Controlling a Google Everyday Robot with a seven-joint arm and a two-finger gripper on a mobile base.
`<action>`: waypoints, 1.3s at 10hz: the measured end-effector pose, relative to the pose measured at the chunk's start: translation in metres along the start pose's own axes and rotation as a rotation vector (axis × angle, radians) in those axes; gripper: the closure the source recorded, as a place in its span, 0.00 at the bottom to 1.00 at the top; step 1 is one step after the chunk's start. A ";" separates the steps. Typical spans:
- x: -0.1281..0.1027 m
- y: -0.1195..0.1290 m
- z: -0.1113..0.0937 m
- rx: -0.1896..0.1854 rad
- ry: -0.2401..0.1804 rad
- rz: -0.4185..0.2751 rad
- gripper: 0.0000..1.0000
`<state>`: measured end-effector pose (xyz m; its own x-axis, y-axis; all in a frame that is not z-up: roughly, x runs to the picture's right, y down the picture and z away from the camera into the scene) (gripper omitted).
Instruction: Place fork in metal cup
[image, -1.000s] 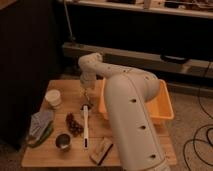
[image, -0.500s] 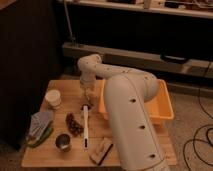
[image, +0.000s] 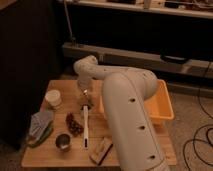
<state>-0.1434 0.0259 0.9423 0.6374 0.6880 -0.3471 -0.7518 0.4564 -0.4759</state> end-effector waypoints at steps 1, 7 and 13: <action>0.000 0.001 0.001 0.007 -0.004 0.002 0.35; 0.005 -0.003 0.004 0.031 -0.054 0.011 0.35; 0.006 -0.016 0.008 -0.017 -0.046 0.012 0.35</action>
<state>-0.1292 0.0270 0.9539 0.6193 0.7187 -0.3160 -0.7564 0.4383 -0.4856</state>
